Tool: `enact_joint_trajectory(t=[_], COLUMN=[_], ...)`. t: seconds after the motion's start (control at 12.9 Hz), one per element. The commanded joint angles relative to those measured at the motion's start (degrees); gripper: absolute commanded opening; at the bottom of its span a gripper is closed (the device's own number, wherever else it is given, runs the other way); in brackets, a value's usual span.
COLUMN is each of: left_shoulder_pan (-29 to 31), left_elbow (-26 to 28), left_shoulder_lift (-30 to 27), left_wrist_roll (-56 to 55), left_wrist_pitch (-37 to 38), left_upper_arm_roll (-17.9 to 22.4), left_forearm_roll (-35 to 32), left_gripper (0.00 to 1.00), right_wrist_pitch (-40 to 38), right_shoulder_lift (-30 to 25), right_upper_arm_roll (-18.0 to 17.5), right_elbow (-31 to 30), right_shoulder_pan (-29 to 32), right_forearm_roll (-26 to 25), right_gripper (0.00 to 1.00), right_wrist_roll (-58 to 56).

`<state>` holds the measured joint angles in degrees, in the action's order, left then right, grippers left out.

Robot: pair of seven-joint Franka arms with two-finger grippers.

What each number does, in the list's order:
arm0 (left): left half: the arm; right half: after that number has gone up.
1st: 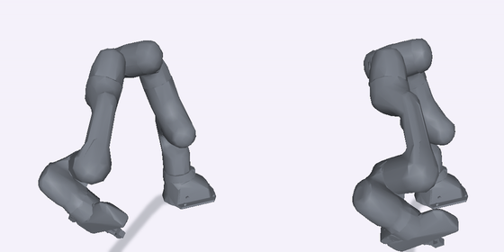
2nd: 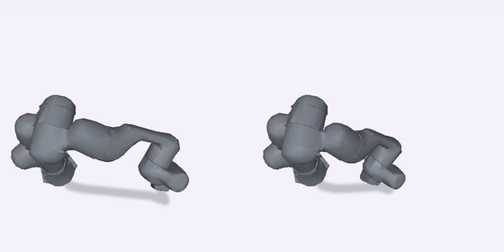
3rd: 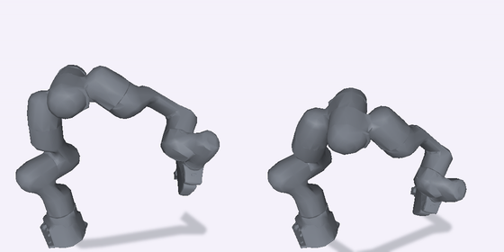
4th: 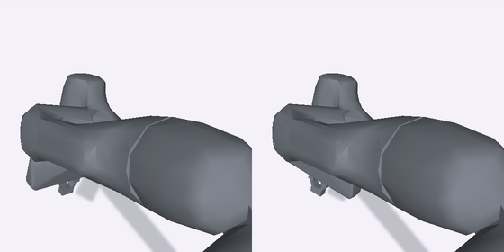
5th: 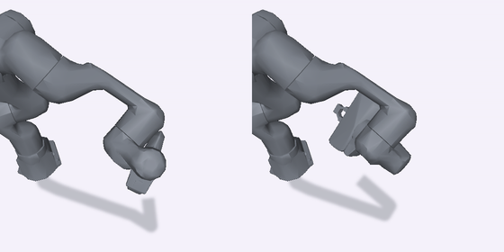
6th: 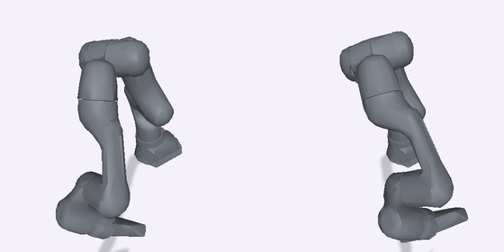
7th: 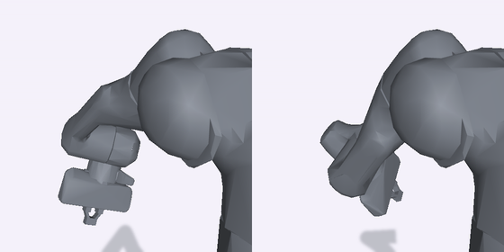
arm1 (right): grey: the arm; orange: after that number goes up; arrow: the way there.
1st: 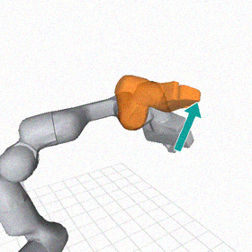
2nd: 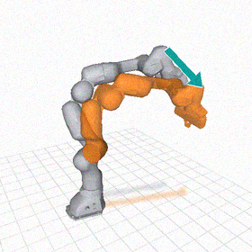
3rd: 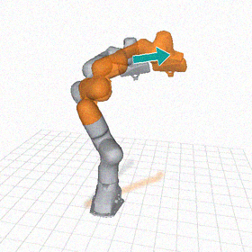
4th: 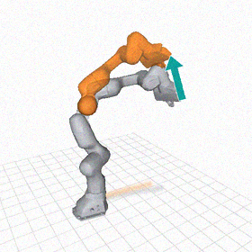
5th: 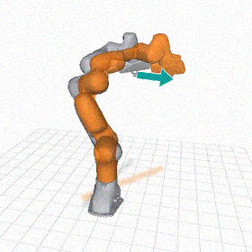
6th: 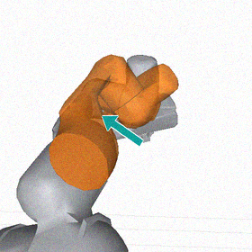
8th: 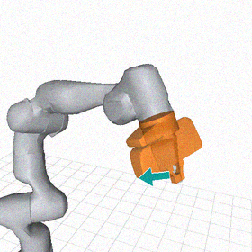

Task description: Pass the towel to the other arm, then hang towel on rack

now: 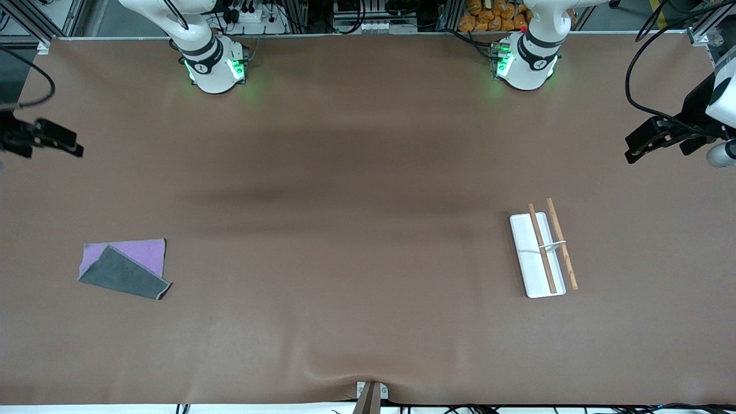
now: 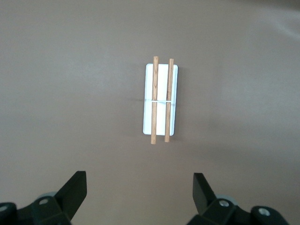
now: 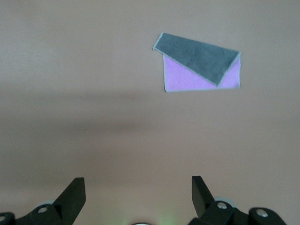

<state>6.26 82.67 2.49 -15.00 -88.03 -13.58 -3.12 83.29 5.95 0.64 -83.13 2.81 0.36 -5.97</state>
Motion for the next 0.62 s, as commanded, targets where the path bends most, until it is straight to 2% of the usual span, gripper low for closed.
enact_joint_trajectory(t=[0.0, 0.31, 0.54], left_shoulder_pan=[0.1, -0.1, -0.2], left_elbow=[-0.1, 0.0, 0.3], left_shoulder_lift=[0.3, 1.6, 2.2], left_wrist_roll=[0.6, 0.5, 0.5], left_wrist_pitch=[-0.8, -2.4, -2.6], left_upper_arm_roll=[-0.3, -0.4, -0.4], left_forearm_roll=[0.6, 0.6, 0.6], left_gripper=[1.0, 1.0, 1.0], right_wrist_pitch=[4.5, 12.0, 20.0], right_shoulder_lift=[5.1, 12.6, 20.7], right_upper_arm_roll=[0.4, 0.7, 0.6], right_elbow=[0.8, 0.9, 1.2], right_shoulder_pan=[-0.1, 1.0, 1.4], right_forearm_roll=[-1.1, -1.8, -1.1], right_gripper=[1.0, 1.0, 1.0], right_wrist_roll=[-6.6, -12.9, -15.9])
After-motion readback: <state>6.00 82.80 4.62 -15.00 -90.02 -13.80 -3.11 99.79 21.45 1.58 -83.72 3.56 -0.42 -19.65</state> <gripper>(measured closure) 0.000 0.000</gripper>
